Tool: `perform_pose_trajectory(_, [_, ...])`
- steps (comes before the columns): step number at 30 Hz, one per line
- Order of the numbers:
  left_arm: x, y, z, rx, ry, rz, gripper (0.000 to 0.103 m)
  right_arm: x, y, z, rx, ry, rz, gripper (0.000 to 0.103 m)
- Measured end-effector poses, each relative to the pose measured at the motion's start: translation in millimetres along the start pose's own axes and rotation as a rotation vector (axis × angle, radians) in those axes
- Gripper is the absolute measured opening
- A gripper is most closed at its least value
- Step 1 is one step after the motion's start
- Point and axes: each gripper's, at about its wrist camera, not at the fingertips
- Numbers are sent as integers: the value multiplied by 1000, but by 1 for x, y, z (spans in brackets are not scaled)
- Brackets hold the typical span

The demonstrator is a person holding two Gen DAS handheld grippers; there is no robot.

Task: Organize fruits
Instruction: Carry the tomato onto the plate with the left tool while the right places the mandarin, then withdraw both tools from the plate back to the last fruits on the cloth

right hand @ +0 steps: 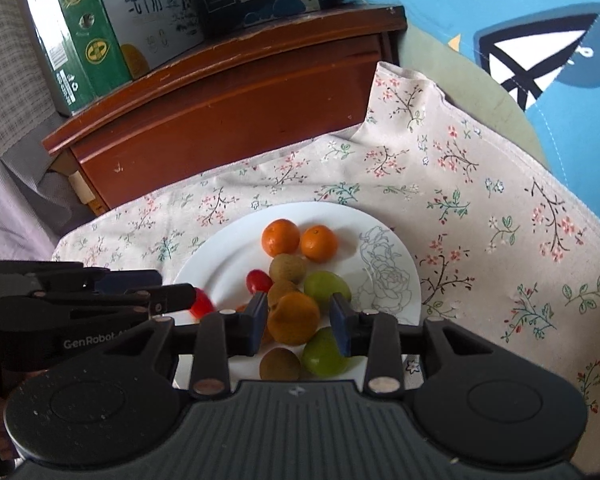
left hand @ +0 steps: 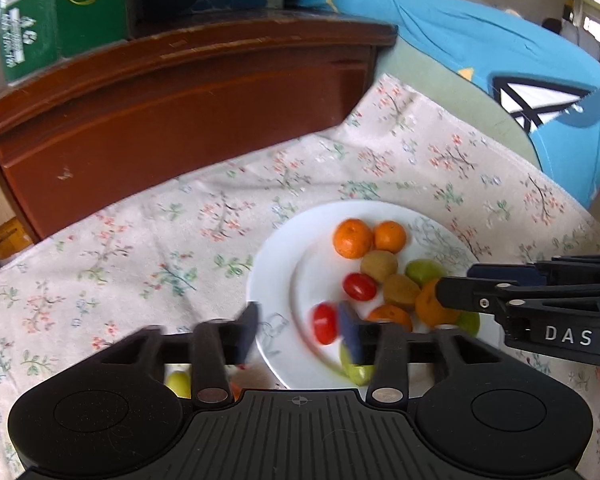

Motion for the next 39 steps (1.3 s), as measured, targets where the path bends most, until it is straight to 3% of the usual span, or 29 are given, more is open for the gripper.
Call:
perform_pose_trajectory(4, [8,3,4,12,16,-21,58,3,1,0,-5,0,-24,35])
perform_pose_trajectory(7, [12,5,7,22,39,-28,68,3,2,1,-12,-3,-24,35])
perform_pose_trajectory(17, [34,8,21,73,70,-39,72,14,4,2,-18,-4,-43,36])
perform_pose_trajectory(27, [68,6,42,121,122,-75,74,25,-2,30,63,89,-41,36])
perform_pose_trajectory(39, [69,-14,72,162,170,-30,74,17,-20,82,199,255,-6,36])
Point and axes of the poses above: each gripper's, at about its wrist camera, not at the fingertips, and x roughly against the way its jaws point, z to its left, y to its top, and after that the axes turned 14 degrees about -y, right-handed
